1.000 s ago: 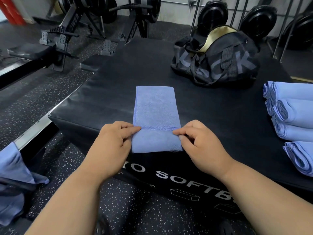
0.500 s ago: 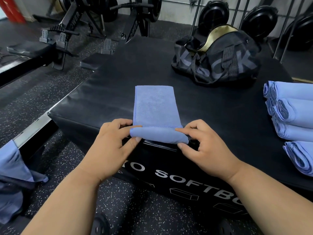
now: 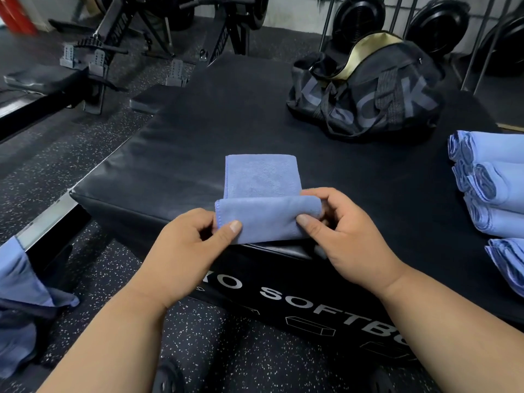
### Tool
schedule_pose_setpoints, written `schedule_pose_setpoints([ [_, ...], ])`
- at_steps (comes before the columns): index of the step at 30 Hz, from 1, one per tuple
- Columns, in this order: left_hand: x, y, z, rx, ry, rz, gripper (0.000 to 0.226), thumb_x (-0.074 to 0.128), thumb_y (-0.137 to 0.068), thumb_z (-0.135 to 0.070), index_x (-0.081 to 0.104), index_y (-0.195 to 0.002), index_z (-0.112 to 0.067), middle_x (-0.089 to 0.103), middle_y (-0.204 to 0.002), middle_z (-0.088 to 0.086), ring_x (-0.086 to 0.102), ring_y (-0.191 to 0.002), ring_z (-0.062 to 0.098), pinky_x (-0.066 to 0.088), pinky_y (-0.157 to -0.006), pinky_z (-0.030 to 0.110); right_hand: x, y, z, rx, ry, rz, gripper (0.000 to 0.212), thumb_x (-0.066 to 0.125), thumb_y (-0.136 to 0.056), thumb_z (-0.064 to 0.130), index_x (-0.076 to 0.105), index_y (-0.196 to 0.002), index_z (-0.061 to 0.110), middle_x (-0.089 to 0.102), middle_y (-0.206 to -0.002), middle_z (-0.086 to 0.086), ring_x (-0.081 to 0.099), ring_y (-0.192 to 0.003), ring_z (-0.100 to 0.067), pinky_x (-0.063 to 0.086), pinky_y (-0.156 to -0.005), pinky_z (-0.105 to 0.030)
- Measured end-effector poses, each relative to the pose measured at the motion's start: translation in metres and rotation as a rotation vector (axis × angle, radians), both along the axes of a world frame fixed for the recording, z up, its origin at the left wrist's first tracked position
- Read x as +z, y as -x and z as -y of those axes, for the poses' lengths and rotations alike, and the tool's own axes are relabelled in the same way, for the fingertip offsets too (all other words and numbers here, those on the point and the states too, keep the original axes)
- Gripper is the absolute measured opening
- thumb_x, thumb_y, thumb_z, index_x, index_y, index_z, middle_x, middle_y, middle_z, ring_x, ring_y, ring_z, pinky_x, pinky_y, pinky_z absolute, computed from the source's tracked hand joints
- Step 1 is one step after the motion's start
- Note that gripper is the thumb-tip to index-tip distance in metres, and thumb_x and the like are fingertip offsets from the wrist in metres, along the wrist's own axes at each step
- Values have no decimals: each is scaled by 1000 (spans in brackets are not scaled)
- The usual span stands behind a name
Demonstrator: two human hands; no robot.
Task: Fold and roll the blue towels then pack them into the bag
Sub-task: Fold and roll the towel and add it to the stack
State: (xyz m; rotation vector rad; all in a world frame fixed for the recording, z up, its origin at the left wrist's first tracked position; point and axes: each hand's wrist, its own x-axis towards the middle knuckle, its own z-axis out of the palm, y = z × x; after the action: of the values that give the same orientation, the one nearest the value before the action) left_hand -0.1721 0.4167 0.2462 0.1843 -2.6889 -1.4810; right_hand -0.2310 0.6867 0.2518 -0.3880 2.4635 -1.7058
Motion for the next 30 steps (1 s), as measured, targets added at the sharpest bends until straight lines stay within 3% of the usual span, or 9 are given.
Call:
schedule_pose_setpoints([
  [2, 4, 1, -3, 44, 33, 19, 57, 61, -92, -68, 57, -76, -13, 55, -70, -7, 50, -64, 9, 44, -66, 36, -1, 2, 2, -35, -6, 3, 36, 73, -97, 27, 63, -127, 43, 55, -77, 8, 51, -66, -8, 50, -69, -23],
  [5, 8, 4, -9, 104, 67, 35, 59, 62, -96, -61, 43, -66, -13, 42, -56, -11, 40, -55, 8, 35, -58, 34, -2, 4, 4, -62, -46, -11, 41, 72, -99, 31, 58, -135, 44, 56, -78, -5, 52, -67, -10, 51, -73, -28],
  [9, 6, 9, -16, 189, 91, 38, 62, 68, -91, -63, 43, -62, -14, 43, -50, -9, 40, -51, 10, 34, -56, 33, -3, 7, 6, -91, -134, -30, 45, 70, -98, 36, 55, -139, 46, 54, -73, -1, 53, -66, -5, 48, -74, -24],
  [14, 1, 11, -23, 341, 60, -52, 38, 79, -82, -60, 56, -88, -31, 64, -82, -11, 59, -71, 8, 48, -66, 33, -6, 4, 8, -112, -254, -102, 43, 69, -96, 41, 58, -137, 50, 54, -74, 17, 56, -73, -7, 45, -74, -21],
  [17, -1, 9, -20, 233, 135, -215, 30, 81, -86, -43, 60, -107, -41, 58, -111, -22, 61, -99, 1, 50, -85, 26, -8, 3, 10, -131, -279, -166, 40, 69, -96, 42, 61, -135, 50, 55, -97, 23, 58, -89, -2, 45, -82, -18],
  [21, -3, 7, -13, 12, 256, -267, 27, 69, -98, -31, 73, -123, -41, 55, -143, -18, 47, -133, 3, 29, -110, 10, -11, 2, 9, -116, -224, -201, 33, 71, -97, 36, 71, -128, 46, 50, -113, 24, 59, -103, -4, 46, -91, -14],
  [25, -2, 5, -8, -13, 162, -179, 27, 65, -100, -38, 73, -126, -43, 57, -143, -27, 46, -136, -6, 32, -112, 15, -8, 1, 9, -87, -213, -190, 29, 68, -100, 31, 74, -126, 41, 54, -115, 27, 59, -102, -3, 42, -88, -9],
  [28, -1, 6, -10, 66, -64, -136, 22, 64, -103, -35, 71, -121, -44, 67, -128, -28, 56, -126, -7, 43, -109, 26, -5, 2, 8, -89, -167, -132, 29, 65, -102, 32, 70, -129, 42, 62, -109, 25, 60, -102, -1, 41, -89, -9],
  [30, 0, 8, -14, 104, -158, -104, 23, 62, -103, -37, 64, -124, -47, 68, -118, -31, 60, -117, -7, 45, -101, 23, -3, 4, 7, -103, -113, -73, 30, 64, -103, 34, 67, -130, 44, 65, -113, 23, 60, -107, 2, 43, -93, -10],
])
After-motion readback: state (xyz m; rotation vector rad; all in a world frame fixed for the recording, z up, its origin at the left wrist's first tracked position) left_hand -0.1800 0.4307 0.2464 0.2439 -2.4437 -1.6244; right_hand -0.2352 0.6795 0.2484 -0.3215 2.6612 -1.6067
